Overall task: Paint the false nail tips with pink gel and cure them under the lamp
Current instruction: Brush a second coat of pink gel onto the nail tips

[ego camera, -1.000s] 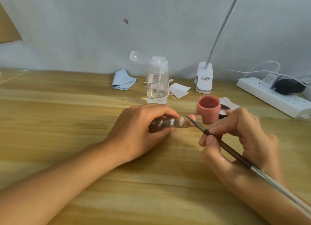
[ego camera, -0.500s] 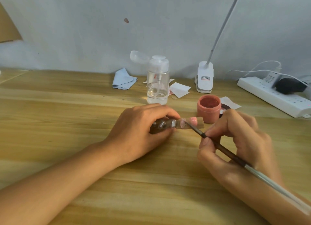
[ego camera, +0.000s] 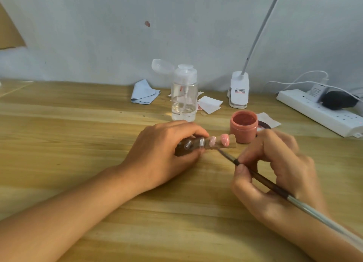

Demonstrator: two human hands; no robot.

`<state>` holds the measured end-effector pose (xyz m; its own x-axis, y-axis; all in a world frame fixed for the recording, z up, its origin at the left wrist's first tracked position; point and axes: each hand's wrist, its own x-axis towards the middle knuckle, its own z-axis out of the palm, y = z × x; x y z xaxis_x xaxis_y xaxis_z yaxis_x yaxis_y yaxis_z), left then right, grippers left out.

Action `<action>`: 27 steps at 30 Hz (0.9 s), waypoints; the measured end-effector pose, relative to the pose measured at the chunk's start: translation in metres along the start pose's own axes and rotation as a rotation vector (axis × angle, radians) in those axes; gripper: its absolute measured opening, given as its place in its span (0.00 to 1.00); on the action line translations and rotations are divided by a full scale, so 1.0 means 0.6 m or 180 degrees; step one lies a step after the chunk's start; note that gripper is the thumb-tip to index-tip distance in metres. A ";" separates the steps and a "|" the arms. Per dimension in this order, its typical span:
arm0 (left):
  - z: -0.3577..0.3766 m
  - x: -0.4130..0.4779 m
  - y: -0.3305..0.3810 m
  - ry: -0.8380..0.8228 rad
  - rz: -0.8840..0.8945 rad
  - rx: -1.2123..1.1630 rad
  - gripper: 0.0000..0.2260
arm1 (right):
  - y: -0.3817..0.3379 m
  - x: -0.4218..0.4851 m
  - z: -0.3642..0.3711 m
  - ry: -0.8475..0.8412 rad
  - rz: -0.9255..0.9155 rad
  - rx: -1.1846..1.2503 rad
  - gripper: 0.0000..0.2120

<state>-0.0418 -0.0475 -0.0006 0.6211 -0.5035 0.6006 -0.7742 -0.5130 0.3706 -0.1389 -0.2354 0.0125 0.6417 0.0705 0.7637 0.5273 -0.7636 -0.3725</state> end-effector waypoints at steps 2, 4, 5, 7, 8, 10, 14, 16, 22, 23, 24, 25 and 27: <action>0.000 0.001 0.001 0.0026 -0.0019 0.0091 0.09 | 0.001 -0.003 -0.003 0.0028 -0.0024 0.0124 0.04; 0.001 0.000 0.001 0.0079 -0.0054 0.0135 0.09 | 0.003 -0.003 -0.004 0.0241 0.0119 0.0278 0.04; 0.002 -0.001 0.001 0.0103 -0.0074 0.0136 0.09 | 0.004 0.000 -0.004 0.0352 0.0195 0.0309 0.06; 0.001 -0.003 0.002 0.0126 -0.0096 0.0172 0.08 | 0.007 0.008 -0.001 0.0480 0.0162 0.0235 0.12; 0.001 -0.004 0.003 0.0135 -0.0101 0.0217 0.08 | 0.008 0.011 0.000 0.0485 0.0120 0.0199 0.11; 0.000 -0.004 0.004 0.0140 -0.0133 0.0295 0.08 | 0.010 0.012 -0.001 0.0438 0.0148 0.0263 0.07; -0.001 -0.003 0.008 0.0092 -0.0176 0.0283 0.09 | 0.002 0.005 -0.005 0.0247 0.0383 0.0453 0.04; -0.002 -0.004 0.009 0.0073 -0.0167 0.0263 0.10 | -0.002 0.004 -0.004 0.0177 0.0366 0.0347 0.05; -0.002 -0.003 0.010 0.0022 -0.0165 0.0300 0.08 | -0.002 0.003 0.002 0.0127 0.0301 0.0101 0.04; -0.002 -0.003 0.010 0.0012 -0.0177 0.0298 0.08 | -0.001 0.003 0.002 0.0118 0.0308 0.0081 0.04; -0.002 -0.003 0.010 -0.0003 -0.0192 0.0294 0.09 | 0.000 0.003 0.003 0.0106 0.0309 0.0059 0.05; -0.002 -0.003 0.010 -0.0020 -0.0204 0.0290 0.09 | 0.001 0.003 0.003 0.0085 0.0306 0.0042 0.06; -0.002 -0.003 0.010 -0.0045 -0.0207 0.0288 0.09 | 0.002 0.003 0.004 0.0019 0.0299 0.0018 0.06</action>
<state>-0.0474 -0.0487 0.0016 0.6719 -0.4764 0.5671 -0.7184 -0.6054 0.3425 -0.1358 -0.2347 0.0121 0.6851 -0.0049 0.7284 0.4682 -0.7631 -0.4455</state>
